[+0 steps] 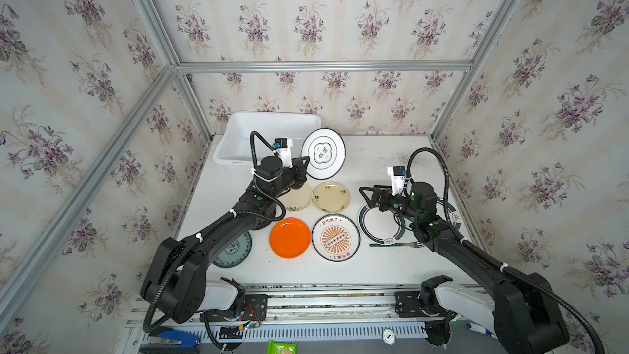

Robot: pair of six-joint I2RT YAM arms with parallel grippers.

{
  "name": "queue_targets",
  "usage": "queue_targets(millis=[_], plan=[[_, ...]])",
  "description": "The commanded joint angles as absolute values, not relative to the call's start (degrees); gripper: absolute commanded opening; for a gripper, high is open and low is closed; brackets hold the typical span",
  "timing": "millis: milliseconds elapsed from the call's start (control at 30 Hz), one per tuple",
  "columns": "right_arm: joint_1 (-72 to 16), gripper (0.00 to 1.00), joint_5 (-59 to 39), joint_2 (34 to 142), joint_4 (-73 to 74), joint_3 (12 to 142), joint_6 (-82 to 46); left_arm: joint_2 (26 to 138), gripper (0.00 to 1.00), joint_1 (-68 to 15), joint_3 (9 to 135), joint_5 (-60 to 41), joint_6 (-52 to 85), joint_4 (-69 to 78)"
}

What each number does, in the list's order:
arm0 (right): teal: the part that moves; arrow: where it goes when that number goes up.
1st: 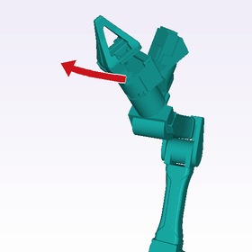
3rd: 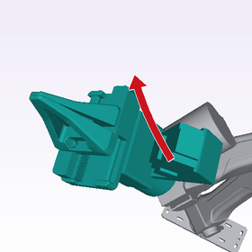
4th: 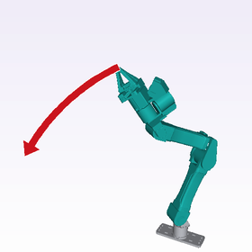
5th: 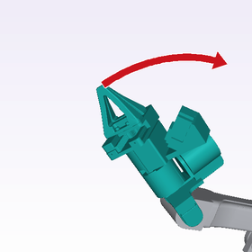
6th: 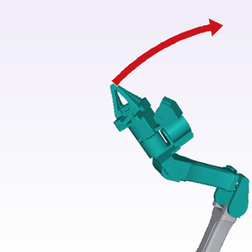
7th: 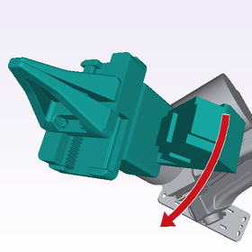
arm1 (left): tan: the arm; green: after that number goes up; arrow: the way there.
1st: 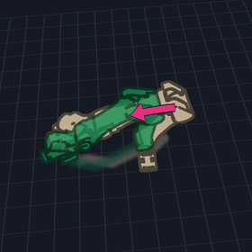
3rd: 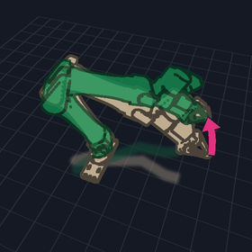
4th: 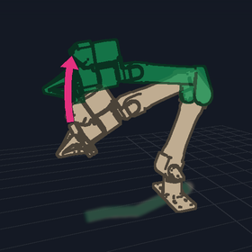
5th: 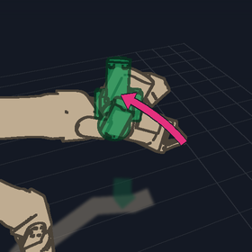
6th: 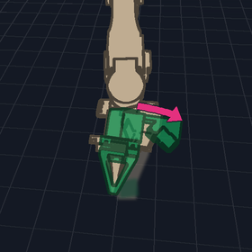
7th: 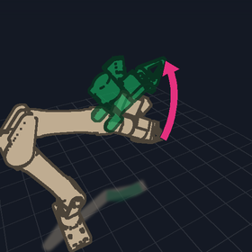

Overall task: Place the plates into the plastic bin on the countertop
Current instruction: 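Carry the plate with the left gripper and lower it into the bin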

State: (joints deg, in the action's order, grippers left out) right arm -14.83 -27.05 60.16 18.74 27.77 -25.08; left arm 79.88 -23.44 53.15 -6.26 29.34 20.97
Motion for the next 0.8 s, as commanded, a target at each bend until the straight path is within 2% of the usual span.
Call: queue_targets(millis=[0,300,767], plan=[[-14.9,0.95,-23.4,55.8,11.2,26.5,-21.7,81.9,0.00,-20.0,58.1,-6.6,31.9,18.2],[-14.9,0.97,-17.3,43.5,2.2,22.2,-20.6,93.1,0.00,-13.2,78.2,-6.2,27.3,-1.9],[-14.9,0.97,-14.1,37.6,0.5,18.5,-23.9,109.2,0.00,-10.7,96.3,-4.0,22.6,-13.5]])
